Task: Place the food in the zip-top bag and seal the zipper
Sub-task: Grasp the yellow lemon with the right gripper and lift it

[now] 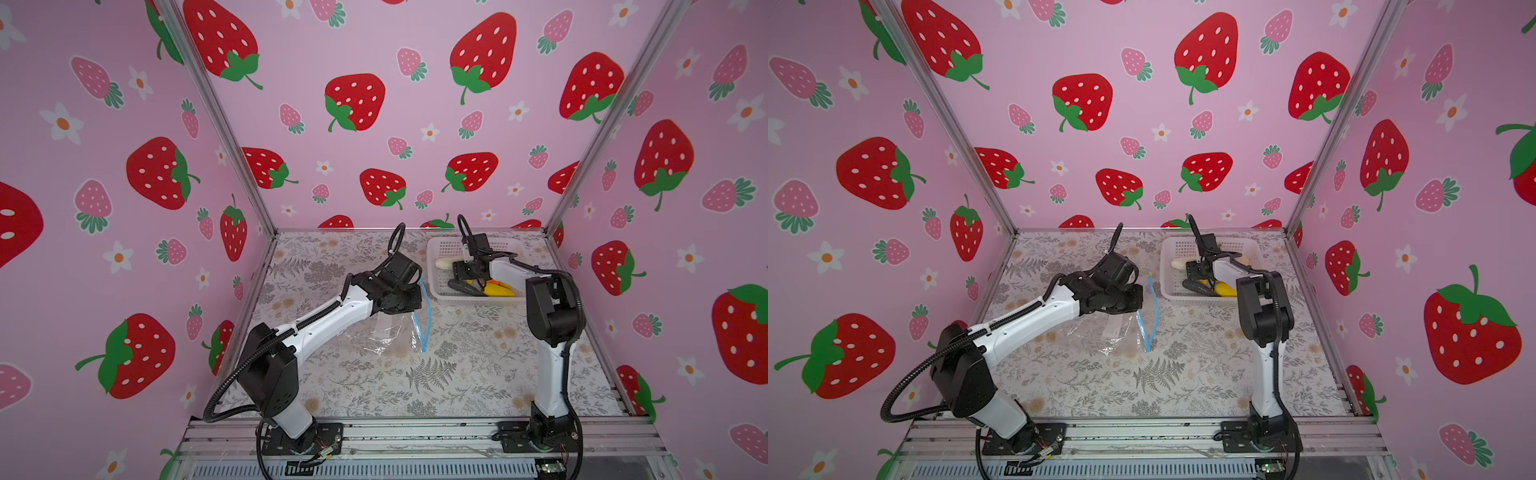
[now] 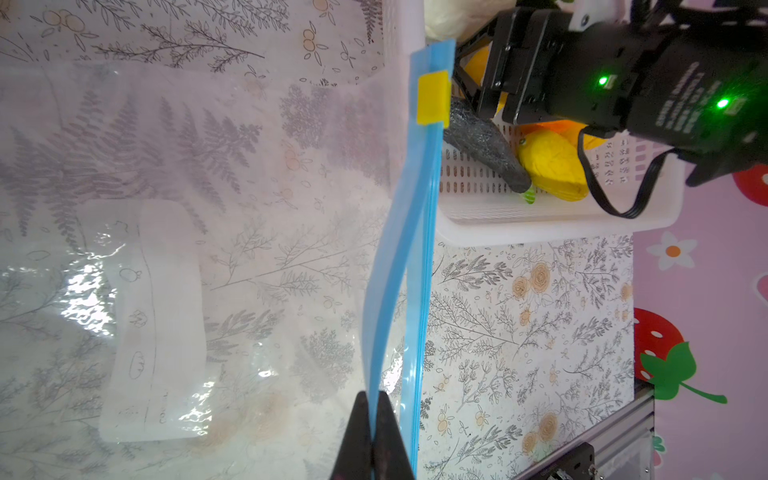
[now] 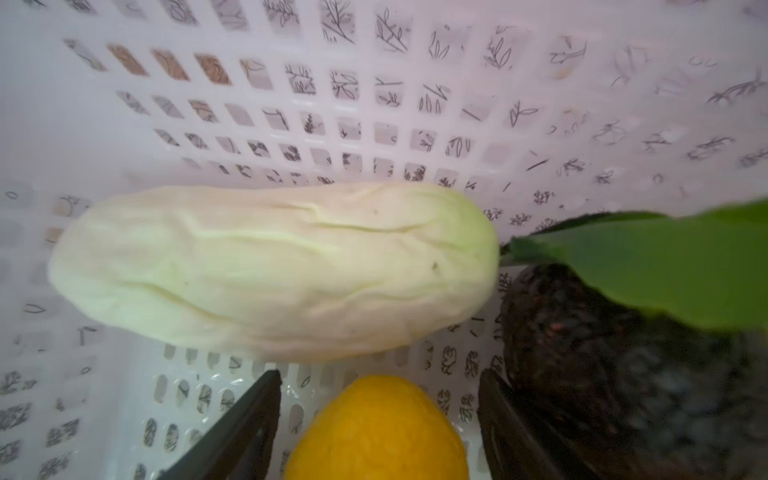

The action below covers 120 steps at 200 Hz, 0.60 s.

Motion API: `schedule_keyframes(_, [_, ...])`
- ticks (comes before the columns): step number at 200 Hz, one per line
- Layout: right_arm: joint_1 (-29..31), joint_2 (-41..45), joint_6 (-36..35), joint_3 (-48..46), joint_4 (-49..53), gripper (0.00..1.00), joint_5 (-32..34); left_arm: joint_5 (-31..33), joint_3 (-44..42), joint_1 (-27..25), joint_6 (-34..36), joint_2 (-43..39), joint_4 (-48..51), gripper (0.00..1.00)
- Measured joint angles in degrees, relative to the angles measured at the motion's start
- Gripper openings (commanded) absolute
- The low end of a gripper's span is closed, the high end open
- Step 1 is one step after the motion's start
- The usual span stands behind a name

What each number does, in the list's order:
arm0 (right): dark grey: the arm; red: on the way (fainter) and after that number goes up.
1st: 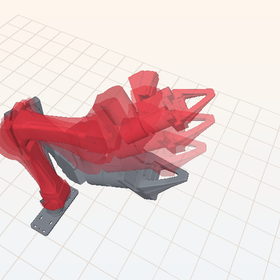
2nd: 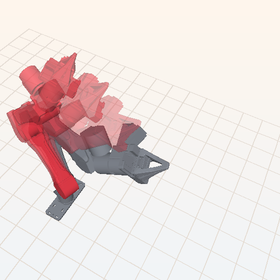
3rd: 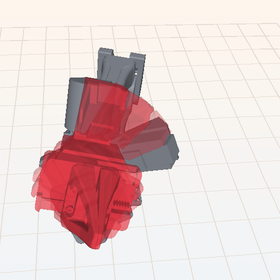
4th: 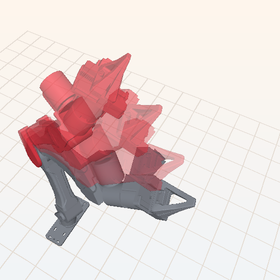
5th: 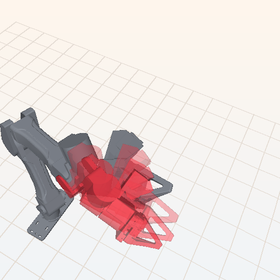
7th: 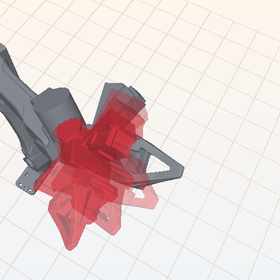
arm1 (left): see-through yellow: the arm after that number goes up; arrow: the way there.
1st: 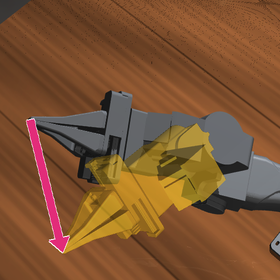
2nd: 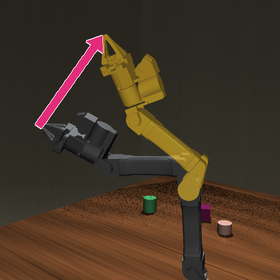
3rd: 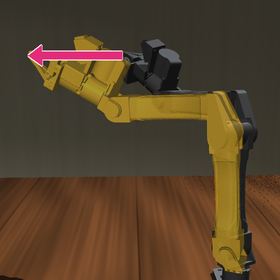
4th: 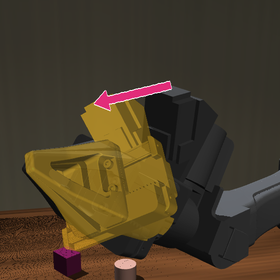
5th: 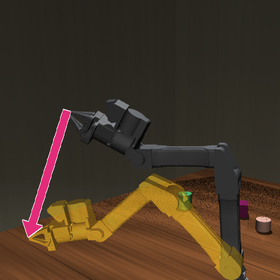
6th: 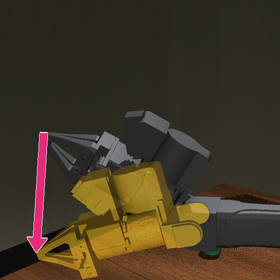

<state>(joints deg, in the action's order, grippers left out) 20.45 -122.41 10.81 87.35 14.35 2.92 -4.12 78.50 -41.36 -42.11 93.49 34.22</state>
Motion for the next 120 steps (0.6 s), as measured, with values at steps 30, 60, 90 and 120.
schedule_keyframes(30, [0.04,-0.02,-0.04,0.00,0.24,0.70,0.00,0.00,0.00,0.07,0.00,0.00,0.17,0.00])
schedule_keyframes(60, [0.07,0.00,0.20,0.00,0.28,0.61,0.04,-0.02,0.00,0.11,0.00,0.00,0.20,0.00])
schedule_keyframes(90, [0.07,0.00,0.31,0.02,0.37,0.59,0.00,-0.02,0.00,0.11,0.00,0.00,0.24,0.00])
schedule_keyframes(120, [0.07,0.02,0.70,0.39,0.94,0.57,-0.04,-0.09,0.07,0.11,0.00,0.00,0.24,0.00])
